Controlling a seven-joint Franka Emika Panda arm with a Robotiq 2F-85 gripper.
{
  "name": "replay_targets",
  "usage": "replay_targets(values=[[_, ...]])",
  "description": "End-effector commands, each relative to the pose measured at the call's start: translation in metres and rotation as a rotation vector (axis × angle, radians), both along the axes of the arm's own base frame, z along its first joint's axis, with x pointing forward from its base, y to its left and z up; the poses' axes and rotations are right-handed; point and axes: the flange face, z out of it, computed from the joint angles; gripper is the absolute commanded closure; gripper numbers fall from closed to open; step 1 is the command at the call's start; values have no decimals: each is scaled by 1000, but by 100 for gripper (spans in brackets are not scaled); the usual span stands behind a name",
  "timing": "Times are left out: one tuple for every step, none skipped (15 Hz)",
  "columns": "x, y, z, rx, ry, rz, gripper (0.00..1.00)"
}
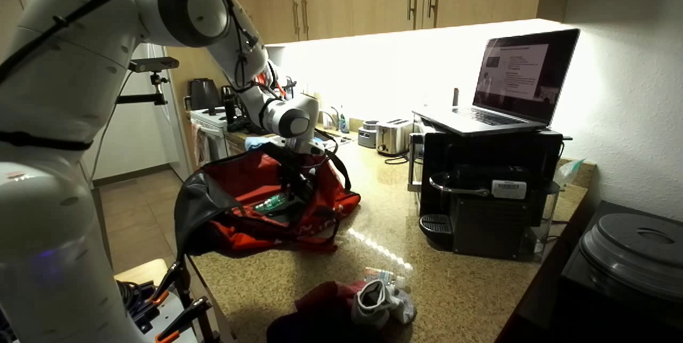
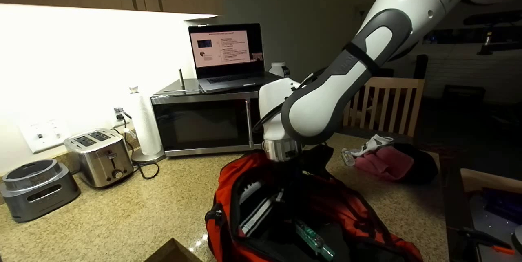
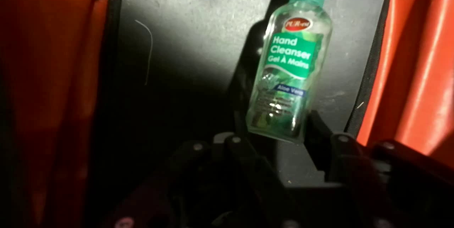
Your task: Remove the bottle out of the bag
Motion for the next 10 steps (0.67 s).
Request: replay_targets(values=[[-26,2,13,14,-31,33,82],[-29,3,15,14,-34,36,82],[-32,4,17,12,-36,36,82],[-34,4,18,14,-36,37,82],[-36,3,21,20,-34,42,82],[-37,0,24,23,-36,37,82],[-39,-2,29,25,-40,35,82],[-40,-5,34,20,-48,23,82],[-41,-7,39,18,-52,17,82],[-42,-11,44,16,-59,9,82]])
